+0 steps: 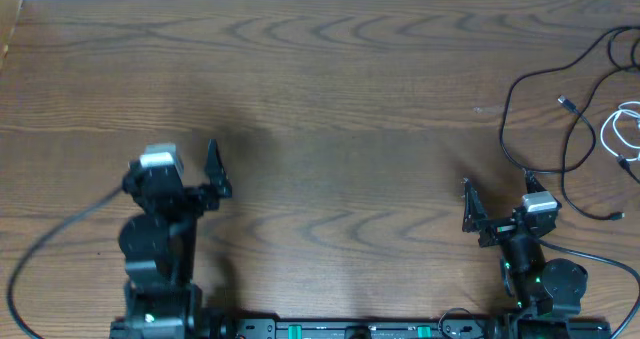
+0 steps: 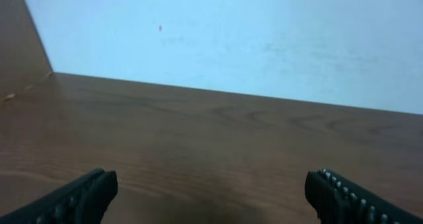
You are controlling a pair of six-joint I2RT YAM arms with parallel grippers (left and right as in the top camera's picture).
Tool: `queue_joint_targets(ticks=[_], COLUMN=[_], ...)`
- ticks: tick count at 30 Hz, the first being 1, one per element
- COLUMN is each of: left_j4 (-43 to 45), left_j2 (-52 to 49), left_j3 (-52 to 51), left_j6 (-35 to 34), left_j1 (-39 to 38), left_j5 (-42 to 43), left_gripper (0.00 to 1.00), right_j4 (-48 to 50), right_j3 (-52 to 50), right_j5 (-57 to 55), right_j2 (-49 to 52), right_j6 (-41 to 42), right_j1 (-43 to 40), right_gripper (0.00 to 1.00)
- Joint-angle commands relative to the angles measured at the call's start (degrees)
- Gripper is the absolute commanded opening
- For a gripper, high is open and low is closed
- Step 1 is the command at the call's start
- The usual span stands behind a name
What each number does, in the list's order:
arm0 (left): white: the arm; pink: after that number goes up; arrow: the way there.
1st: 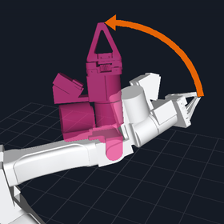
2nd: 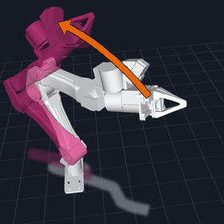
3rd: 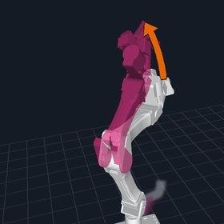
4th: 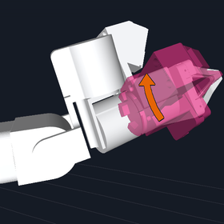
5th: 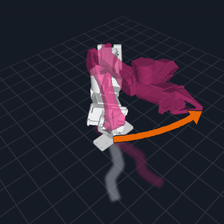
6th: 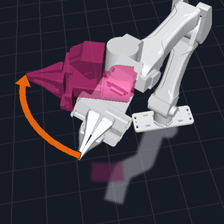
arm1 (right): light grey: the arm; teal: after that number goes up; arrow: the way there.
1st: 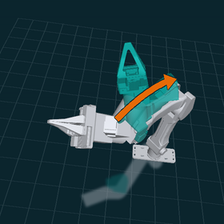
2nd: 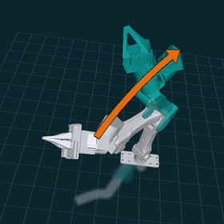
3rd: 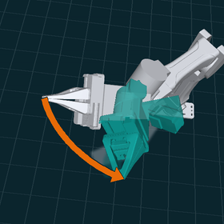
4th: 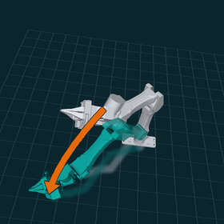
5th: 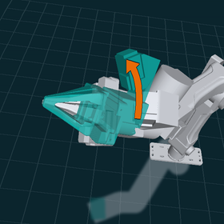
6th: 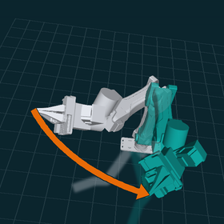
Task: Untangle cables
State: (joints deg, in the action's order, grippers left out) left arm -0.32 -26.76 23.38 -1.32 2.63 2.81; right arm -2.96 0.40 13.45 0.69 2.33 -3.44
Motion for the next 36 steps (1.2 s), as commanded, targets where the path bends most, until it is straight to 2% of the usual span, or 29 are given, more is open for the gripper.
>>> queue_joint_targets(ticks=[1,13,19,36], left_j4=[4.07,5.33,-3.78,-3.87], left_j2=[6.82,21.49,26.71,25.29], left_j3=[-7.89,-22.86,-23.15,-23.10], left_j6=[1.38,1.57,1.51,1.53], left_j1=[1.14,1.31,1.31,1.31], left_j5=[-0.57,-2.49,-2.43,-2.43], left_gripper=[0.96,0.96,0.96,0.96], right_j4=[-0.24,-0.24,-0.24,-0.24], right_j3=[-0.09,-0.09,-0.09,-0.09], right_j5=[0.20,0.20,0.20,0.20], right_j2=[-0.35,-0.35,-0.35,-0.35], right_j6=[0.39,0.39,0.39,0.37], right_j1=[0.33,0.33,0.33,0.33], right_gripper=[0.99,0.99,0.99,0.99])
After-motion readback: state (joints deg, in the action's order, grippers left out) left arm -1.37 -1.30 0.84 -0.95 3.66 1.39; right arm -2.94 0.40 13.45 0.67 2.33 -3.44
